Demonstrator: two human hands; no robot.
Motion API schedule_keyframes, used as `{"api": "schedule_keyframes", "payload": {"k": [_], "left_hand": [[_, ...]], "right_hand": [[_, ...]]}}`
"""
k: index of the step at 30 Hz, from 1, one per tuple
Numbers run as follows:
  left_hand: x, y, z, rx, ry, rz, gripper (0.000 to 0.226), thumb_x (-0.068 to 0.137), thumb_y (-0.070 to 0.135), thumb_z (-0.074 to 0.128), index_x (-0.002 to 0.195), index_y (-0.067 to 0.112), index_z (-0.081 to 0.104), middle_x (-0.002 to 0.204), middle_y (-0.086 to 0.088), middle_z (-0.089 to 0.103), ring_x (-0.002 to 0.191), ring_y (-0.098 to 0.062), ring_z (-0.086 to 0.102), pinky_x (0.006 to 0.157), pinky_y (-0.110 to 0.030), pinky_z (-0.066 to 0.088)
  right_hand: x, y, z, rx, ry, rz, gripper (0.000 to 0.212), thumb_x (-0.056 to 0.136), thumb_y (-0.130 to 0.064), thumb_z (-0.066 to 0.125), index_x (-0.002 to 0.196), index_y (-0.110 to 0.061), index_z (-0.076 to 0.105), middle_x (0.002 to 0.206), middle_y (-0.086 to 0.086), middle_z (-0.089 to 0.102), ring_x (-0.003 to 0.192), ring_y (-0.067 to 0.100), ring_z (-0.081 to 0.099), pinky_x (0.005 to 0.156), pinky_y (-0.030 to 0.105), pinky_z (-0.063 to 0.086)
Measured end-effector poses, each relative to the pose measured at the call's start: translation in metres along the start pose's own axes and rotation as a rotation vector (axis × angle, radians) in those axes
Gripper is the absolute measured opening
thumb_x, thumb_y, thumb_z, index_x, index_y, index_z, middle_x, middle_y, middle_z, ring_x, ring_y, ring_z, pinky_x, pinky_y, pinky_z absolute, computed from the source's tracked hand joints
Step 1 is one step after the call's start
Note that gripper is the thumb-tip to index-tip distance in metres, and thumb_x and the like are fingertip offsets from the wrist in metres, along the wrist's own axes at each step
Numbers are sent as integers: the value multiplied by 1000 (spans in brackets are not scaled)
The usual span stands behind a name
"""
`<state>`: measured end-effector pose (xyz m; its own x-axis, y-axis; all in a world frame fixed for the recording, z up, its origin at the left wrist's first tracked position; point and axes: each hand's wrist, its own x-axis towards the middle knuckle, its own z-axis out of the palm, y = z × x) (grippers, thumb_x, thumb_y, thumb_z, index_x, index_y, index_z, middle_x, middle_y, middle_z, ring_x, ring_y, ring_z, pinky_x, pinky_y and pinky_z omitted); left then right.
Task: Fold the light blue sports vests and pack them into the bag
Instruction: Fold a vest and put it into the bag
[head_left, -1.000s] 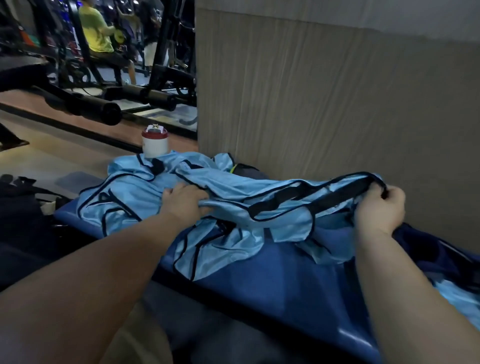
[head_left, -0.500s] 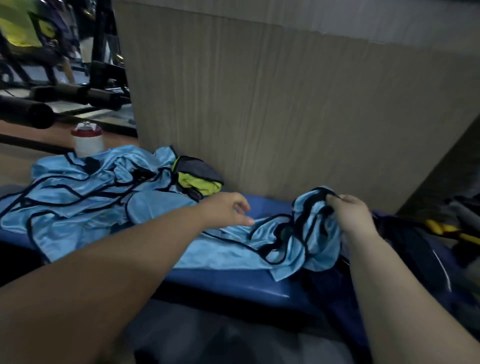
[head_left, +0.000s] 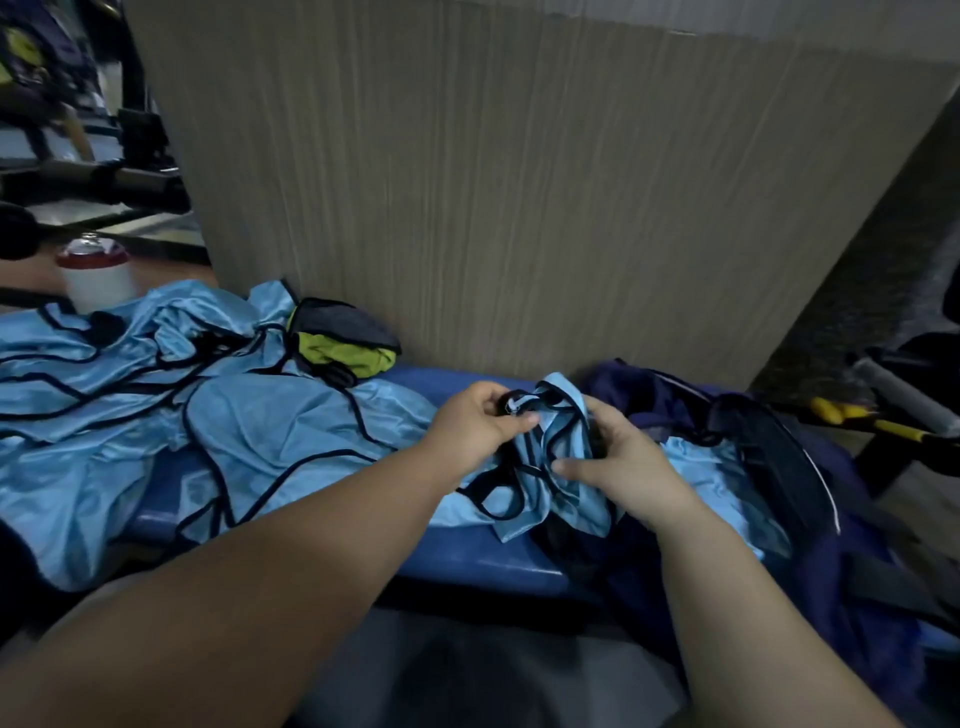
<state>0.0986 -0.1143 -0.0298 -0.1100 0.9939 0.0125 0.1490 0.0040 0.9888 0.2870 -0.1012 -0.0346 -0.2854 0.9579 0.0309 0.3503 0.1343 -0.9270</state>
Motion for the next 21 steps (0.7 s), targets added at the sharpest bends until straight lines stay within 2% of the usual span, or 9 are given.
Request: {"api": "schedule_keyframes", "payload": {"k": [2, 5, 8, 11, 13, 16, 18, 21], "left_hand": [[-4, 1, -4, -23, -21, -11, 31, 79, 16, 79, 104, 14, 61, 100, -2, 69, 92, -15, 67, 77, -23, 54], [-14, 6, -9, -14, -148, -39, 34, 75, 6, 80, 103, 14, 62, 95, 1, 68, 82, -8, 67, 64, -17, 53], [-24, 13, -12, -67, -327, -86, 38, 76, -1, 77, 109, 9, 61, 93, 0, 68, 81, -11, 69, 72, -23, 57], [-29, 17, -14, -161, -427, -98, 27, 83, 3, 70, 106, 12, 61, 92, 1, 67, 85, -11, 66, 78, -23, 55], [-29, 19, -15, -150, -387, -78, 17, 85, 7, 69, 100, 15, 64, 84, 5, 67, 80, -7, 64, 75, -22, 51], [-28, 20, -19, -97, -220, -27, 13, 83, 7, 72, 91, 17, 67, 76, 8, 69, 72, -4, 64, 67, -18, 50], [-26, 19, -23, -40, -101, 32, 13, 81, 7, 76, 87, 15, 67, 78, 2, 69, 69, -5, 64, 63, -16, 49], [-22, 17, -29, 72, 31, 99, 13, 78, 12, 79, 82, 18, 69, 82, -7, 69, 74, -12, 64, 74, -30, 51]], "right_hand": [[0, 6, -2, -192, 65, -8, 64, 76, -13, 81, 127, -43, 56, 104, -14, 72, 98, 7, 68, 90, 32, 53], [-2, 7, -6, -176, 201, -36, 38, 81, -15, 75, 112, -36, 67, 95, -15, 73, 91, 2, 68, 88, 28, 52], [-8, 2, -11, -80, 282, -68, 28, 86, -5, 69, 100, -29, 71, 90, -15, 73, 81, -5, 66, 73, 12, 48], [-12, 0, -18, -15, 323, -76, 25, 87, -4, 68, 99, -26, 72, 92, -12, 73, 84, 1, 68, 72, 14, 51], [-14, 0, -21, 14, 345, -76, 21, 87, -6, 70, 97, -24, 73, 92, -9, 73, 83, 4, 68, 69, 11, 50], [-15, -1, -28, 36, 373, -77, 22, 86, -5, 71, 96, -25, 73, 90, -5, 72, 81, 9, 66, 68, 13, 48], [-14, 1, -32, 68, 398, -56, 24, 84, -5, 72, 94, -27, 72, 89, -3, 70, 82, 15, 65, 73, 24, 51], [-13, 2, -36, 100, 426, -28, 24, 82, -8, 75, 90, -30, 72, 87, 1, 69, 81, 21, 66, 82, 41, 54]]}}
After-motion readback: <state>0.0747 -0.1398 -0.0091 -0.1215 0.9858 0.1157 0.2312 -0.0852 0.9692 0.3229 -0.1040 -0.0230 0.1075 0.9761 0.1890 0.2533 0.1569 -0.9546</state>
